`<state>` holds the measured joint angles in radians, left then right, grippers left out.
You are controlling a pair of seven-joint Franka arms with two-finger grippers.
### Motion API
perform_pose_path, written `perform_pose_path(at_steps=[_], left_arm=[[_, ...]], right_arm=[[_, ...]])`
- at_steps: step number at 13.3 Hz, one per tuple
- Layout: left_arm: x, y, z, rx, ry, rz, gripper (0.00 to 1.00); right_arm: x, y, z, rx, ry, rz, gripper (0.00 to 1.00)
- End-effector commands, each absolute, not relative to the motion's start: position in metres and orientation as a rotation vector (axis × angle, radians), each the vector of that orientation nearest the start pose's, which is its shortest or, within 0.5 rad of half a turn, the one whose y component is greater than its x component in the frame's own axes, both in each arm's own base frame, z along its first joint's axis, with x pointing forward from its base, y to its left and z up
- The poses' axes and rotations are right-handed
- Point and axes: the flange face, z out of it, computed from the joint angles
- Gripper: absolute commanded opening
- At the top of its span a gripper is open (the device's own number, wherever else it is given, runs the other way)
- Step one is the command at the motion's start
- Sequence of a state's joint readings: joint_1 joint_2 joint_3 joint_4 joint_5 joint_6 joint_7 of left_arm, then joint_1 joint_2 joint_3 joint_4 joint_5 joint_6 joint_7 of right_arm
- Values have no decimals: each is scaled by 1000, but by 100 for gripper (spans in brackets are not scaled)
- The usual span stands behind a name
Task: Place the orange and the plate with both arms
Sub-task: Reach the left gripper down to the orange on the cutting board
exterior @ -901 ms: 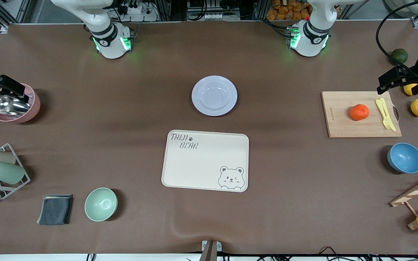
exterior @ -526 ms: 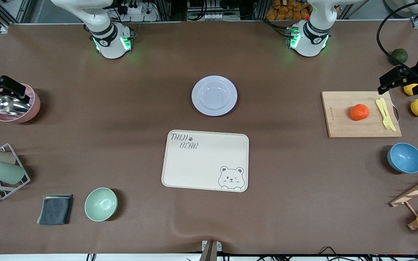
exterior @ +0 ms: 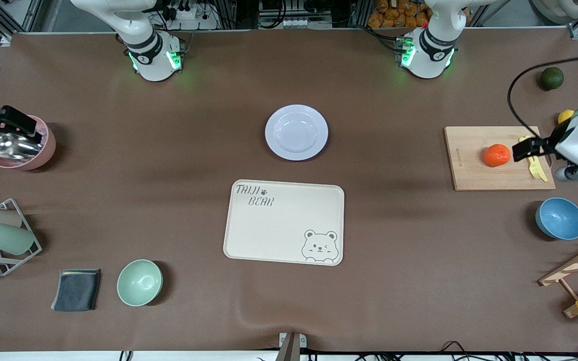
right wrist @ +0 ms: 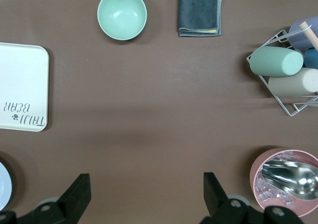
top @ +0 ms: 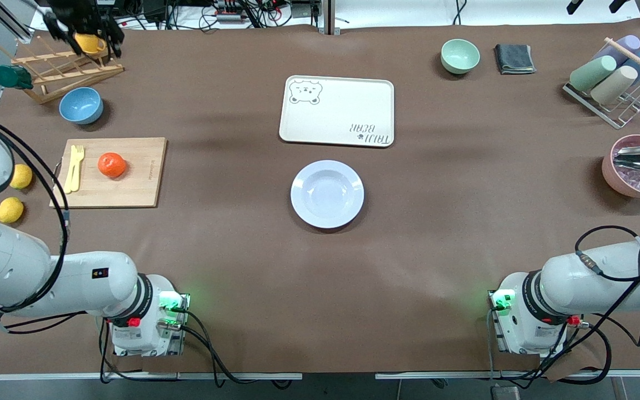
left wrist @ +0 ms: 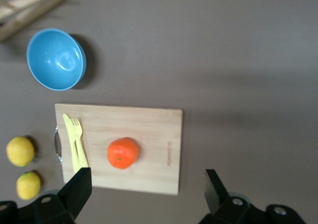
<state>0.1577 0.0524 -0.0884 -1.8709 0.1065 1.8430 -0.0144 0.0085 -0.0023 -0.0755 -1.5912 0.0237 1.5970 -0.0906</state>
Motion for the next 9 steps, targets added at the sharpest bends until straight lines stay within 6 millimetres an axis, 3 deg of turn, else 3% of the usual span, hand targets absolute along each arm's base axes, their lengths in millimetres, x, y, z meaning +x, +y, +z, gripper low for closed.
perform_pose_path(at_steps=[1,5,7,9], left_arm=[[532,79,424,-3037,-162,123,100],[508,111,344,-3045,-229,113,100],[491,116,313,-3049,-242,116,100],[484,126,290,-3055,-271,163,100]], right_arm=[[563,-29,604,-3128,-57,20,100],[568,-9,591,-3091,-86,55,100],[574,-11,564,-2946,-25,112,100],[575,-8,554,-2893,-4,134,100]])
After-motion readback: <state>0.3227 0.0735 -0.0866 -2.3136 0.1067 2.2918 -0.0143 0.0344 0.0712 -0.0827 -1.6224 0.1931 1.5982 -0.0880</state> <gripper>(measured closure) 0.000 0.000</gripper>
